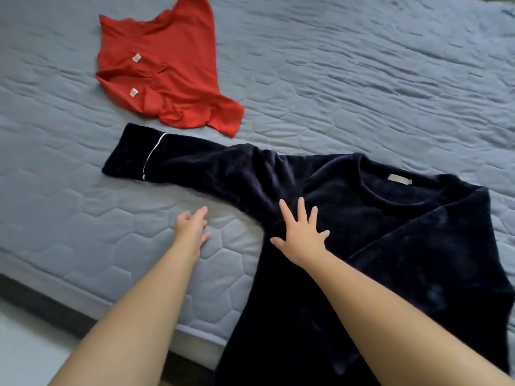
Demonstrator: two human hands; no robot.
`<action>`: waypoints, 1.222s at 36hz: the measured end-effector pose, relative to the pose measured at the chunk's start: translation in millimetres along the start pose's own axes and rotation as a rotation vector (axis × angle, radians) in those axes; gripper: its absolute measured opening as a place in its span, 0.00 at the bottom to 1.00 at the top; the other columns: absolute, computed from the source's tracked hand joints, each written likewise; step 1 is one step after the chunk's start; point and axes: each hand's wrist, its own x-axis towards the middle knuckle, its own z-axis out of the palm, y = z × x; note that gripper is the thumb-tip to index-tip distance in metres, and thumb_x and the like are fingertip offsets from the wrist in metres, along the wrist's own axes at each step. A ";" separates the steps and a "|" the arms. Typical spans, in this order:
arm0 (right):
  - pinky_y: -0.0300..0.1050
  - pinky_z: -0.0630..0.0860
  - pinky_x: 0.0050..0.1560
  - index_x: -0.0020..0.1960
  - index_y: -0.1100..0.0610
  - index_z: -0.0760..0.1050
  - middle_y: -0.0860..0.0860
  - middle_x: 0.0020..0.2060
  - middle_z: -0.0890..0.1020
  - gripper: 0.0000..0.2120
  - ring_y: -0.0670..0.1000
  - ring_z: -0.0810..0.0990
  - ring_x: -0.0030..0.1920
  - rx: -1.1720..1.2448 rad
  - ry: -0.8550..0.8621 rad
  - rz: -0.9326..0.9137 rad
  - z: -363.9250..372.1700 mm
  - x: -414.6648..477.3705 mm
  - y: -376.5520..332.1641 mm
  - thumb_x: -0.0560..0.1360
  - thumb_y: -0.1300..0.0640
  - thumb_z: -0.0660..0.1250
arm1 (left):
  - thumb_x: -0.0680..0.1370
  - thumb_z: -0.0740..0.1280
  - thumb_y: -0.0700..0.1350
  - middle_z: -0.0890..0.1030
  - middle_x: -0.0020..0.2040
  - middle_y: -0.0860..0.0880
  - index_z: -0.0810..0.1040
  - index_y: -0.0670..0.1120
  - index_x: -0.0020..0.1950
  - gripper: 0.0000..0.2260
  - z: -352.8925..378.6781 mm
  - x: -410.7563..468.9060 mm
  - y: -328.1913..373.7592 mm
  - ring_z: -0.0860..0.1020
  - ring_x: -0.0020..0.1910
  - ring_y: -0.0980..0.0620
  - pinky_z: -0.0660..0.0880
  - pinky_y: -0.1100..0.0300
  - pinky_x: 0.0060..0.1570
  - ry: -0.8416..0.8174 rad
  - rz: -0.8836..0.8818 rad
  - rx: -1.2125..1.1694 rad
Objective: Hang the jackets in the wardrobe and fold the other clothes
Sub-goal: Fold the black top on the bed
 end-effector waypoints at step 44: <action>0.44 0.73 0.41 0.47 0.55 0.77 0.50 0.37 0.75 0.04 0.50 0.73 0.37 0.663 -0.057 0.606 -29.9 -217.9 281.4 0.74 0.59 0.63 | 0.76 0.66 0.40 0.79 0.59 0.45 0.75 0.43 0.62 0.15 96.0 -191.0 -138.0 0.76 0.57 0.48 0.68 0.60 0.57 -0.357 0.244 0.917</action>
